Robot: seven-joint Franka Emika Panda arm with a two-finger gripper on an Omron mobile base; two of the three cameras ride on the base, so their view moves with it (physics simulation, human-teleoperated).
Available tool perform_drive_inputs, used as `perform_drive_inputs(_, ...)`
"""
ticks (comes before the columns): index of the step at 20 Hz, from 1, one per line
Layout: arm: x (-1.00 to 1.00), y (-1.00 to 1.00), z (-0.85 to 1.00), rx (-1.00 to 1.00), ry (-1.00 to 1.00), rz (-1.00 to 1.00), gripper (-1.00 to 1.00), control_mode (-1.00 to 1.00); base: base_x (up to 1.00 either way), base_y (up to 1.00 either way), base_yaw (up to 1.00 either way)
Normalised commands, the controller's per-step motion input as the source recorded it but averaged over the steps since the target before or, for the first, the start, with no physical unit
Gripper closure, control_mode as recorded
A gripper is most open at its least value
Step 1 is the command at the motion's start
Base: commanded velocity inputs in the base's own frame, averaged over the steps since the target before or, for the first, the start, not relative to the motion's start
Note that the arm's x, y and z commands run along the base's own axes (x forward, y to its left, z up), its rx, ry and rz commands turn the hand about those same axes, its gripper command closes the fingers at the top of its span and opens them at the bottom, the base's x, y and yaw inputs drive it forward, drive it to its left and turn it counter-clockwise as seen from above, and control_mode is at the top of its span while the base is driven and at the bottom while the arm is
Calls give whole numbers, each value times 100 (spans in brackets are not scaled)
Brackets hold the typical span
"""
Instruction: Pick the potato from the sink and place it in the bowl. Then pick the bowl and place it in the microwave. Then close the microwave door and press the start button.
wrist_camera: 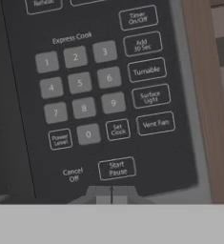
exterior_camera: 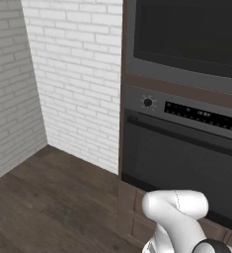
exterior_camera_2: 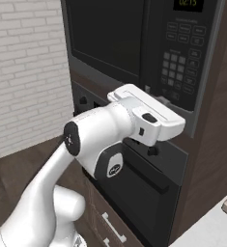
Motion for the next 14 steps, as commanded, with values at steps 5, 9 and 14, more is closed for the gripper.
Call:
perform_drive_inputs(5, -18, -17, 13, 3, -9, 0, 100, -100, 0, 0, 0)
perform_drive_inputs(9, 0, -1, 12, 1, -2, 0, 100, -100, 0, 0, 0)
perform_drive_inputs(14, 1, 16, 0, 0, 0, 0, 100, -100, 0, 0, 0)
